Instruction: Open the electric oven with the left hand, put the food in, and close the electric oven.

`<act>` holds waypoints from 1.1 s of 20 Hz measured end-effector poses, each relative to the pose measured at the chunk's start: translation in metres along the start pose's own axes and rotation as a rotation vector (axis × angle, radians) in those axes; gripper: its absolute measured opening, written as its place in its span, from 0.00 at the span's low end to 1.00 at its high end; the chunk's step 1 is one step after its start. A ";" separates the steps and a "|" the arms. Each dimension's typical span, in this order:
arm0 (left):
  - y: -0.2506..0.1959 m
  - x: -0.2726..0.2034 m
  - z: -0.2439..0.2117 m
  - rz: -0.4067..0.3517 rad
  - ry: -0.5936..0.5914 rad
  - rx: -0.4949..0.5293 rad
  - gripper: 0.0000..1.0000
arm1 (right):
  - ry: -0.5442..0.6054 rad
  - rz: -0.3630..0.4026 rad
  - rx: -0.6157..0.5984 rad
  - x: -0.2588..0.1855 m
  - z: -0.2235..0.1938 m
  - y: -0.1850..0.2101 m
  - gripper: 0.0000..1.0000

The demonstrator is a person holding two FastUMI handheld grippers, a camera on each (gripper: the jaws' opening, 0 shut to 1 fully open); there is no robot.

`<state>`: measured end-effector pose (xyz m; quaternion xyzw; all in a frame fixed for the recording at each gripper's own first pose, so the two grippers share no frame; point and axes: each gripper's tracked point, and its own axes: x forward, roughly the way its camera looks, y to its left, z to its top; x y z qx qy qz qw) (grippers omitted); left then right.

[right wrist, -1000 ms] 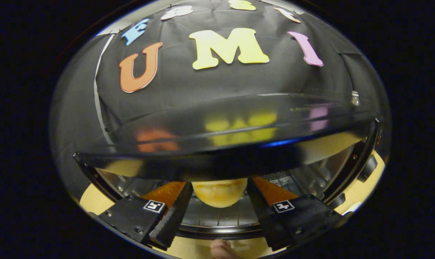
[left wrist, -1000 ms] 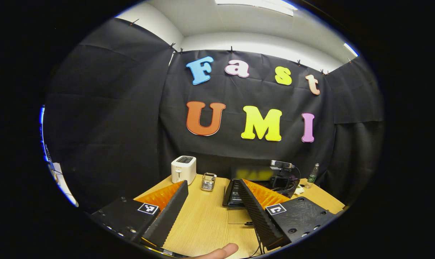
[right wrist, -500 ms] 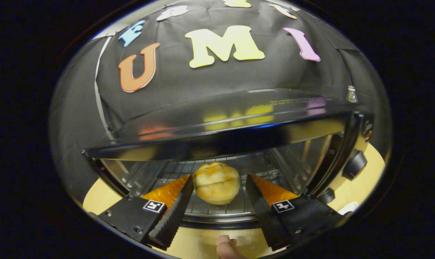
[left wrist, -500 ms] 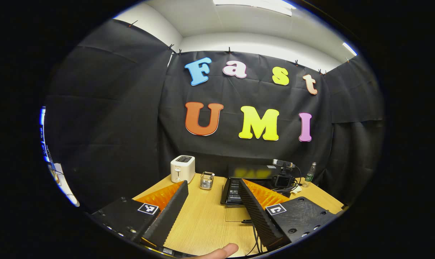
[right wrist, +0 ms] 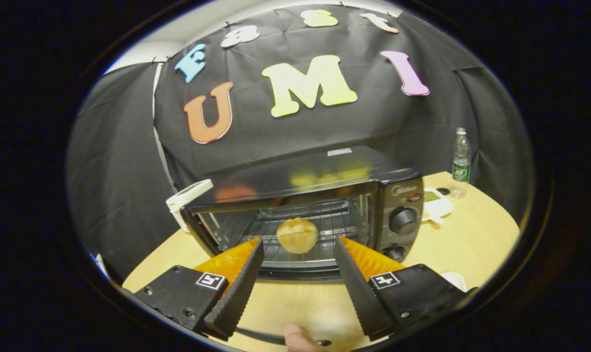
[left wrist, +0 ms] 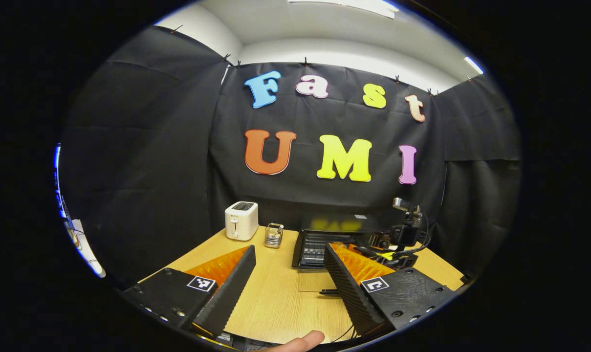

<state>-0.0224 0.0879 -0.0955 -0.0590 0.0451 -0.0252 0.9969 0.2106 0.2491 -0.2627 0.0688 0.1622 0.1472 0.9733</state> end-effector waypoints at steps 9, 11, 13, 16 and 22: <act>-0.044 0.048 -0.077 -0.067 0.194 -0.009 0.93 | -0.225 -0.091 -0.140 -0.145 0.082 -0.047 0.90; -0.056 0.061 -0.099 -0.090 0.244 -0.008 0.92 | -0.256 -0.106 -0.128 -0.173 0.097 -0.056 0.90; -0.073 0.076 -0.127 -0.120 0.307 -0.020 0.93 | -0.247 -0.136 -0.120 -0.199 0.106 -0.071 0.90; -0.092 0.096 -0.165 -0.140 0.396 -0.035 0.93 | -0.283 -0.158 -0.146 -0.240 0.132 -0.084 0.90; -0.117 0.124 -0.229 -0.138 0.534 -0.017 0.93 | -0.379 -0.184 -0.199 -0.304 0.162 -0.090 0.91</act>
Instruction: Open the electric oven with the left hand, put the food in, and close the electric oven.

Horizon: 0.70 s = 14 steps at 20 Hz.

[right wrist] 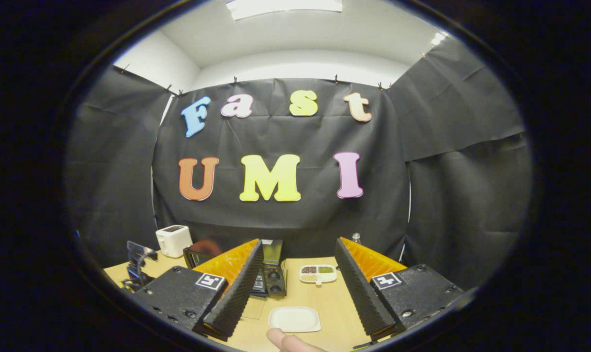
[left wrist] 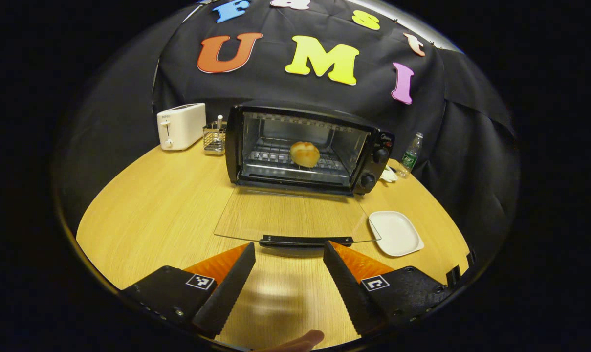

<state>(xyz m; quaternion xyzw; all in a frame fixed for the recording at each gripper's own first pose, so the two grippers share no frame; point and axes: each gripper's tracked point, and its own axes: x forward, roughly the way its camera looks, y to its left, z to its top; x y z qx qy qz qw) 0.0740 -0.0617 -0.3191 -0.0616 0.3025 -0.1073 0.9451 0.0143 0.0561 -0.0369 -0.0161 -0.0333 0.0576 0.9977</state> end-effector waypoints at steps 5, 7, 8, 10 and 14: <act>-0.017 0.030 -0.018 -0.002 0.059 0.037 0.93 | -0.012 0.001 -0.018 -0.020 0.015 -0.020 0.92; -0.019 0.040 -0.024 0.010 0.082 0.045 0.93 | -0.022 -0.020 -0.019 -0.025 0.017 -0.030 0.93; -0.020 0.044 -0.026 0.016 0.090 0.046 0.93 | -0.024 -0.029 -0.011 -0.028 0.015 -0.036 0.93; -0.019 0.046 -0.028 0.033 0.107 0.058 0.93 | -0.022 -0.029 0.009 -0.030 0.011 -0.040 0.94; -0.018 0.047 -0.027 0.045 0.117 0.076 0.93 | -0.031 -0.044 0.023 -0.030 0.011 -0.053 0.93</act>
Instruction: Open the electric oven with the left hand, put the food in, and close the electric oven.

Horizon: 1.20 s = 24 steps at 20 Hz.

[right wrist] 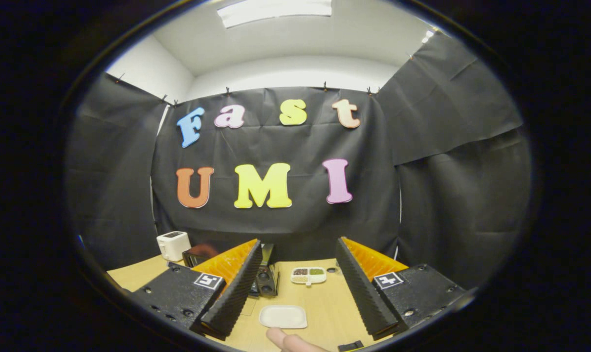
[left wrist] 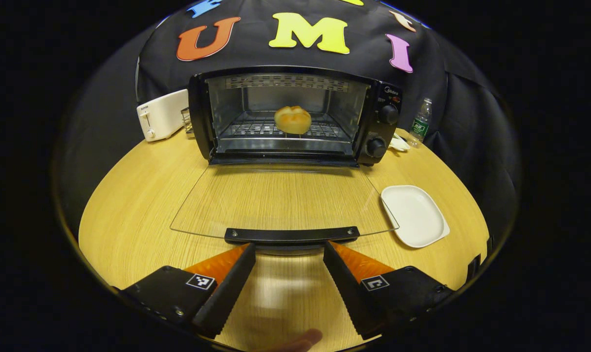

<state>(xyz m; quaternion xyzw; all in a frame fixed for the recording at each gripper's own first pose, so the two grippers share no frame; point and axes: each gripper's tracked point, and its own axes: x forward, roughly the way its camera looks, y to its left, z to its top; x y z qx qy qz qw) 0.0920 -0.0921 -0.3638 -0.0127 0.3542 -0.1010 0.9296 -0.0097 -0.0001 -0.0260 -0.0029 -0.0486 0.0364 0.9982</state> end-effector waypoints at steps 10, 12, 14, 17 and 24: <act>-0.001 -0.012 0.021 0.032 -0.021 0.045 0.92 | 0.008 -0.010 0.009 0.007 -0.002 -0.009 0.94; -0.001 -0.019 0.034 0.034 -0.048 0.063 0.92 | 0.010 -0.012 0.013 0.006 -0.004 -0.011 0.97; -0.001 -0.028 0.053 0.035 -0.095 0.059 0.93 | 0.010 0.002 0.021 0.004 -0.004 -0.007 0.94; -0.002 -0.034 0.077 0.039 -0.136 0.055 0.93 | 0.012 0.012 0.025 0.005 -0.006 -0.006 0.94; 0.001 -0.040 0.109 0.028 -0.170 0.041 0.94 | 0.014 0.004 0.037 0.011 -0.008 -0.011 0.97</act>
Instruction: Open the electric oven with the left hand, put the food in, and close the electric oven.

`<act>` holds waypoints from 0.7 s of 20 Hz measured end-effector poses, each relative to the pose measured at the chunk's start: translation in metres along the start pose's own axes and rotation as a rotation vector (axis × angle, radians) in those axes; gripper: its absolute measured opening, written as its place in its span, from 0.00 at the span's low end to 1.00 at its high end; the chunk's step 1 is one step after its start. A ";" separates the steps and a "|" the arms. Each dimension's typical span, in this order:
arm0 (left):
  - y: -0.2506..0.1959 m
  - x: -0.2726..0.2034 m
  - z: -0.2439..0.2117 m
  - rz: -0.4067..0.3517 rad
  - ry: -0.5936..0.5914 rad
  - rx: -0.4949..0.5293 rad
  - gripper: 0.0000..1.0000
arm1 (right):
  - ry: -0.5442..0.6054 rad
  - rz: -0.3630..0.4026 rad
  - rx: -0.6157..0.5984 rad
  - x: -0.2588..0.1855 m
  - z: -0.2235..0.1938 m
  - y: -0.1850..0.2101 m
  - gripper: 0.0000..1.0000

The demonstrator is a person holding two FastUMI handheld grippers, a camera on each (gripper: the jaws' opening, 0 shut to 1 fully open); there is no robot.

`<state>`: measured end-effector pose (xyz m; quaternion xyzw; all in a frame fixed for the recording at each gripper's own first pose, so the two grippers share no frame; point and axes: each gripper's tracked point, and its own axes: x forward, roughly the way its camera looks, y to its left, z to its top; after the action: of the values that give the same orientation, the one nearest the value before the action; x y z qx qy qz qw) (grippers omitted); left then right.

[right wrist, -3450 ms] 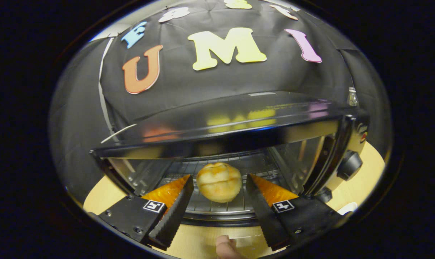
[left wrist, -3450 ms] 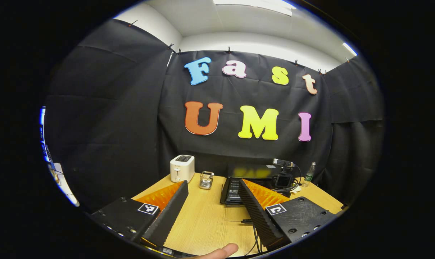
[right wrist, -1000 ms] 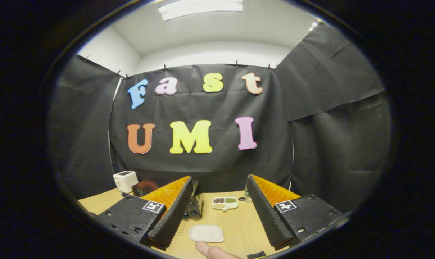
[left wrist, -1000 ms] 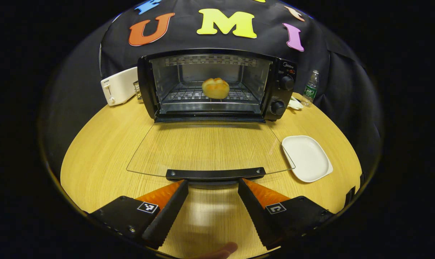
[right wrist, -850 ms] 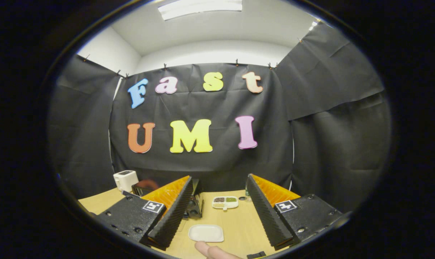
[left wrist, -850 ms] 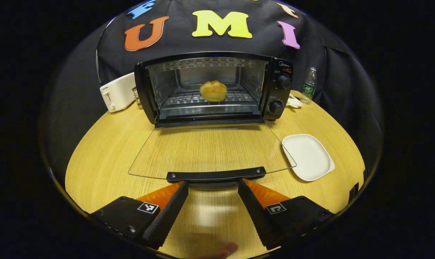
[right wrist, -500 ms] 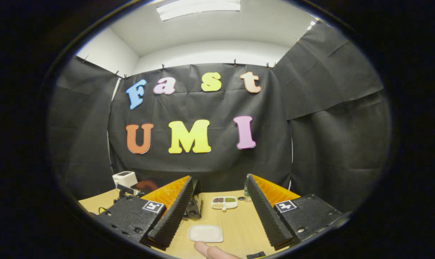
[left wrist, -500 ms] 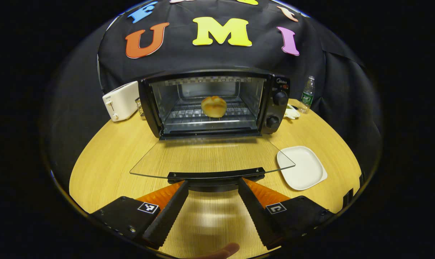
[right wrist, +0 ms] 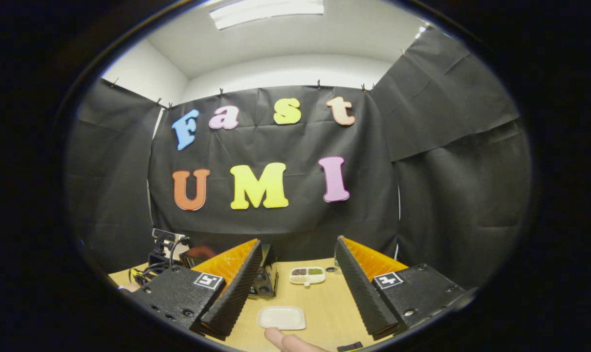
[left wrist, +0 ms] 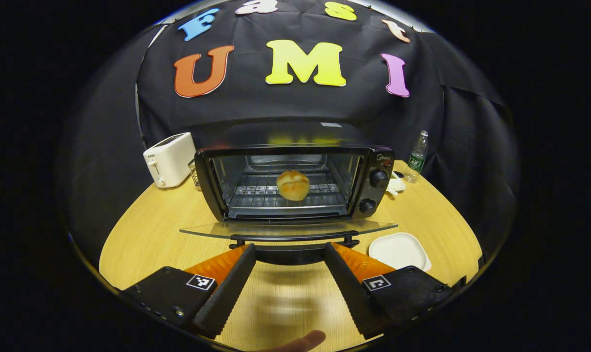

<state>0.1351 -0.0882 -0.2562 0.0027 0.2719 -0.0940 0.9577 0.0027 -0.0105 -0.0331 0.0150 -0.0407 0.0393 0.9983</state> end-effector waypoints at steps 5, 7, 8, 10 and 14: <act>0.005 0.012 0.021 -0.023 -0.030 -0.058 0.98 | 0.006 -0.001 0.005 0.004 -0.002 -0.002 0.94; 0.011 0.022 0.018 0.001 -0.002 -0.061 0.99 | 0.005 -0.004 -0.002 0.005 -0.003 -0.003 0.97; 0.022 0.031 0.020 0.038 -0.007 -0.046 0.88 | 0.004 -0.010 -0.004 0.004 -0.002 -0.005 0.94; 0.019 0.037 0.023 0.038 -0.018 -0.050 0.95 | 0.006 -0.015 -0.007 0.004 -0.003 -0.008 0.94; 0.009 0.027 0.030 0.012 -0.051 -0.046 0.94 | 0.017 -0.031 -0.003 0.002 -0.006 -0.014 0.94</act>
<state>0.1745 -0.0854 -0.2451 -0.0203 0.2495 -0.0817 0.9647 0.0067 -0.0241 -0.0389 0.0139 -0.0320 0.0238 0.9991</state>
